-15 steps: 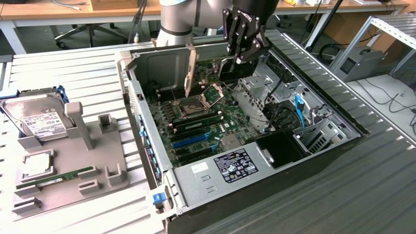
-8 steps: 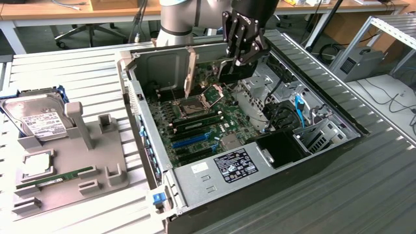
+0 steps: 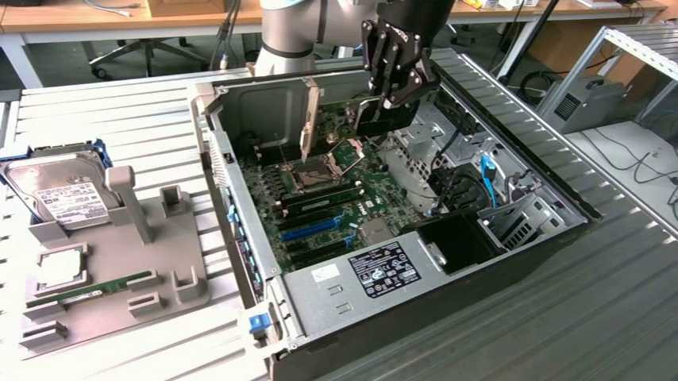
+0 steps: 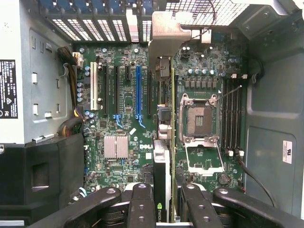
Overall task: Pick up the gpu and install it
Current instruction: 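Insert the gpu into the slot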
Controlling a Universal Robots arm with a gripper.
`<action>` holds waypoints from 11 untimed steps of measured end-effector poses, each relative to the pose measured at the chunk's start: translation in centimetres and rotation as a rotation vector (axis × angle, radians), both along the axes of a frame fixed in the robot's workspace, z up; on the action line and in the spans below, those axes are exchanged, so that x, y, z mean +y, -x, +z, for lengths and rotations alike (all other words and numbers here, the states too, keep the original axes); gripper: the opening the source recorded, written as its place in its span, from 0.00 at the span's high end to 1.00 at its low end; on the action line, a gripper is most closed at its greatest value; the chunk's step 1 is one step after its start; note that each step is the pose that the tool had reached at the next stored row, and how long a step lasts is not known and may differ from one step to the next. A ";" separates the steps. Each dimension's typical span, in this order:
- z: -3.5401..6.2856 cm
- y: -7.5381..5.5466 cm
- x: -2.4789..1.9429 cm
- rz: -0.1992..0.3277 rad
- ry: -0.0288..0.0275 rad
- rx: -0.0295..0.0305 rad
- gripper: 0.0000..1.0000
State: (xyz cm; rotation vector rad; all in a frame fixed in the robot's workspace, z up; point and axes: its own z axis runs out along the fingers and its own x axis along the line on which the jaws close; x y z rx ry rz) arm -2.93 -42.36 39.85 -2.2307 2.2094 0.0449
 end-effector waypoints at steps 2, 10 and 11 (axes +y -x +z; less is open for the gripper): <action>0.00 0.0 0.00 0.000 0.0000 0.0000 0.73; -0.02 0.0 0.00 -0.004 0.0000 0.0000 0.73; -0.03 0.1 0.00 -0.007 0.0001 0.0000 0.73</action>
